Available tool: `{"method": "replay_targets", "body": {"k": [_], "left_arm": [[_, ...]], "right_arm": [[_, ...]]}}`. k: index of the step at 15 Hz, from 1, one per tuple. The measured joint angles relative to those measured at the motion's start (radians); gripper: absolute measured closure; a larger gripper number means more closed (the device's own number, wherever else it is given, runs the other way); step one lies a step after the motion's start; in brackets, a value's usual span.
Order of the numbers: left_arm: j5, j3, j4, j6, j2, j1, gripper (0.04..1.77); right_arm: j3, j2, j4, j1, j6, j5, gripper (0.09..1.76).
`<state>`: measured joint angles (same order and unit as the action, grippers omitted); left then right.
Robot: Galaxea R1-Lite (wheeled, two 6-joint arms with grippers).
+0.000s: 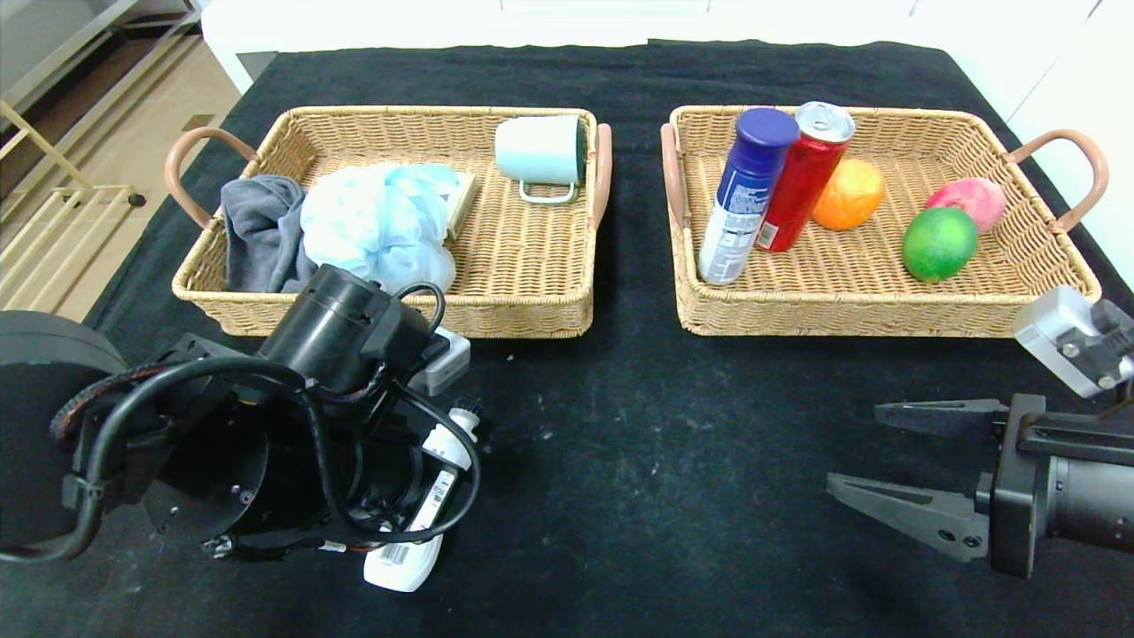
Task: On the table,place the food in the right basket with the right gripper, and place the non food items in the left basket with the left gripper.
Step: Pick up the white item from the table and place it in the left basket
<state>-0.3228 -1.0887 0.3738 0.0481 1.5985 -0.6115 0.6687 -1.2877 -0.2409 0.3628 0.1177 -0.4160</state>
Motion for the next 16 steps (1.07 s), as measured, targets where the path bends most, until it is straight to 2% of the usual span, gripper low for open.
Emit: {"method": "replay_targets", "body": {"k": [4,16], "left_arm": [[0.001,0.0,0.0,0.0,0.001,0.0,1.12],[0.0,0.003,-0.002,0.004,0.016,-0.009,1.14]], "right_arm": [[0.0,-0.001,0.0,0.002,0.001,0.0,0.14],[-0.006,-0.005,0.0,0.014,0.001,0.0,0.14]]}}
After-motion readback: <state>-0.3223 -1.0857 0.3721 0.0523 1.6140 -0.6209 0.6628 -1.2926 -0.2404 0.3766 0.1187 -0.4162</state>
